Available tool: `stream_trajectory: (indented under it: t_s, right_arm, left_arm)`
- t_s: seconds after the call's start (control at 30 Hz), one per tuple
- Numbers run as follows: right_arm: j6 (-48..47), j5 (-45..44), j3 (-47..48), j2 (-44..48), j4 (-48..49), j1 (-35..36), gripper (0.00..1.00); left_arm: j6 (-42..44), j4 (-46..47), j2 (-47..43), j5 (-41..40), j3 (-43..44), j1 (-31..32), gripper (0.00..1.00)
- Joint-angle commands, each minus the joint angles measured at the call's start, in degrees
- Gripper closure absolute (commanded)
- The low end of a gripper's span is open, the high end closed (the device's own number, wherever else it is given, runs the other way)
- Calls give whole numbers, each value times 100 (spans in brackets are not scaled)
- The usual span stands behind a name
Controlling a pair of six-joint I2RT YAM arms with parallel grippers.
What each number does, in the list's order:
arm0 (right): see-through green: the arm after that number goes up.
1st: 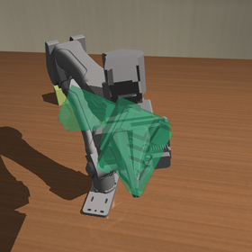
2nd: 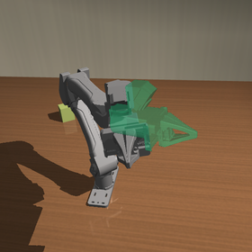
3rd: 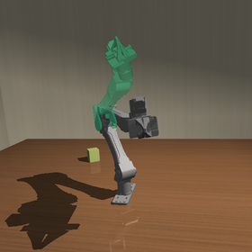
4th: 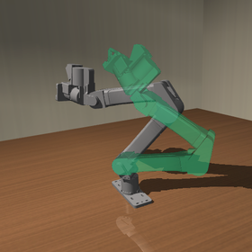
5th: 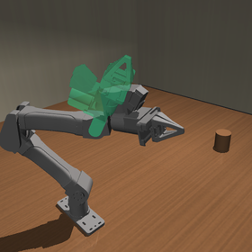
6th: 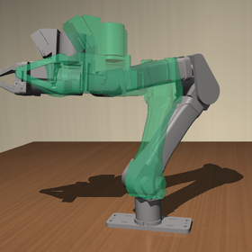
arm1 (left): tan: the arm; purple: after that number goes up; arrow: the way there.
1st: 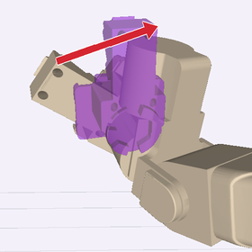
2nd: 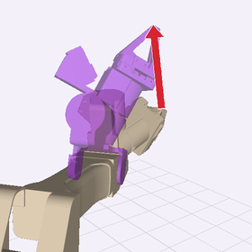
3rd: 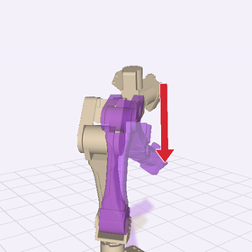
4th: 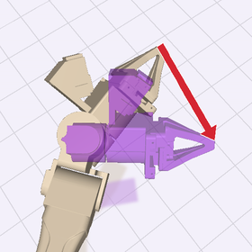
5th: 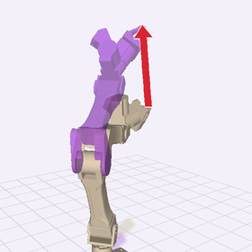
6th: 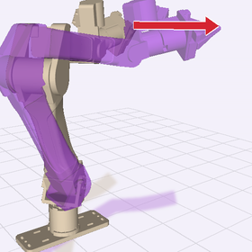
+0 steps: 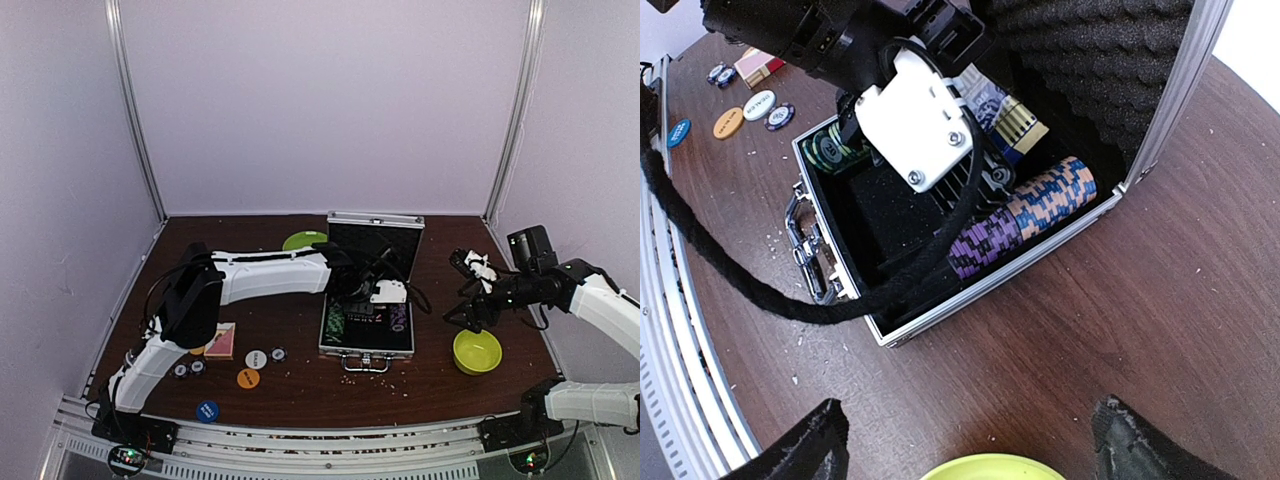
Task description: Pack up texas hold em set
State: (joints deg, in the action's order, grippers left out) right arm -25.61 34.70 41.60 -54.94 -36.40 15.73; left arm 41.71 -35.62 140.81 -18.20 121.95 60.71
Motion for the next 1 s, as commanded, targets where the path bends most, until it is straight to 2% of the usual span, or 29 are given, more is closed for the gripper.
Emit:
stream_trajectory:
  t_s: [0.0,0.13,0.33,0.53,0.73,0.8,0.87,0.9,0.97]
  right_arm:
    - [-75,-24,-23,-34,-49,-26,16]
    - [-76,-16,-21,-19,-51,-26,16]
    - [-76,-24,-27,-18,-42,-26,16]
    - [-65,-7,-22,-17,-51,-26,16]
    - [-72,11,-26,-12,-51,-26,16]
    - [-68,0,-24,-8,-60,-26,16]
    - [-68,-2,-28,0,-60,-26,16]
    - [-67,-1,-24,5,-60,-28,16]
    - [-67,1,-27,9,-59,-26,16]
  left_arm:
    - [63,241,0,-91,146,-28,34]
    - [48,249,12,-132,154,-25,28]
    - [53,305,-35,-246,191,-33,24]
    - [41,310,-170,-257,198,-22,24]
    - [-104,313,-608,-154,123,-31,28]
    - [-220,442,-717,-233,105,-30,34]
    - [-314,514,-703,-251,147,-41,46]
    - [-344,554,-669,-246,152,-37,55]
    - [-380,565,-546,-261,228,-39,80]
